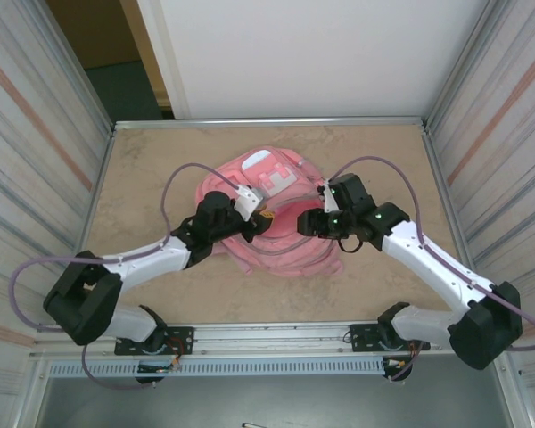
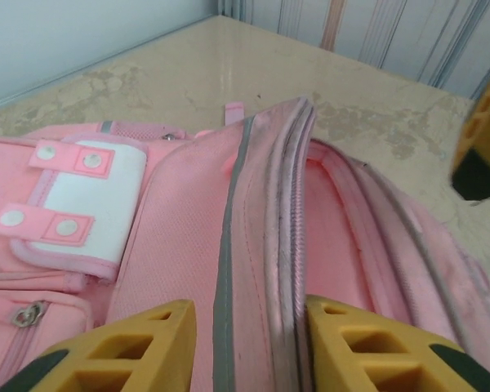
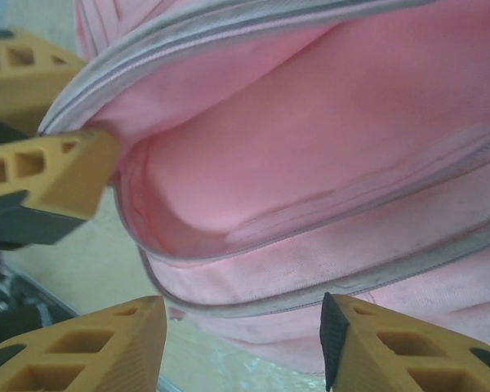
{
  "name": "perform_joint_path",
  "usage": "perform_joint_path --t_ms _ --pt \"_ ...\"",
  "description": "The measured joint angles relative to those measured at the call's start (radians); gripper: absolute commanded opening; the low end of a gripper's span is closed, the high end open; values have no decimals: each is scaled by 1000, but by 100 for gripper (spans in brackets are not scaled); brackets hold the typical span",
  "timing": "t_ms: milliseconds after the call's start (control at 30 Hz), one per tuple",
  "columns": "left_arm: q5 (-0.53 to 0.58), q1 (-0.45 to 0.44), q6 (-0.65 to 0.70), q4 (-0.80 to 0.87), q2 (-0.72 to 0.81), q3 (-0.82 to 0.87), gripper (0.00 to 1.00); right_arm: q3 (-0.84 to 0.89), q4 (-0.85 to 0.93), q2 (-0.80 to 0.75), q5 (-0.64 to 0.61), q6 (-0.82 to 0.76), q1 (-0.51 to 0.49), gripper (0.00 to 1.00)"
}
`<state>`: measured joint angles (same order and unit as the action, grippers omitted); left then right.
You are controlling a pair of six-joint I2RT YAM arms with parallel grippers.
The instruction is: Pack the student bag
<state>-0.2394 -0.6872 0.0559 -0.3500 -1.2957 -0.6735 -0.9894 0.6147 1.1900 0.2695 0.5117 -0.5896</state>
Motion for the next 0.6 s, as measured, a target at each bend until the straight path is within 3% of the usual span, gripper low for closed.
perform_joint_path --t_ms 100,333,467,600 --pt "1 1 -7 68 116 0 46 -32 31 1 -1 -76 2 59" --pt "-53 7 5 300 313 -1 49 -32 29 46 15 -118 57 59" --pt "-44 7 0 450 394 -1 63 -26 6 84 19 -125 48 59" --pt "53 14 -80 560 459 -1 75 -27 8 131 21 -142 -10 59"
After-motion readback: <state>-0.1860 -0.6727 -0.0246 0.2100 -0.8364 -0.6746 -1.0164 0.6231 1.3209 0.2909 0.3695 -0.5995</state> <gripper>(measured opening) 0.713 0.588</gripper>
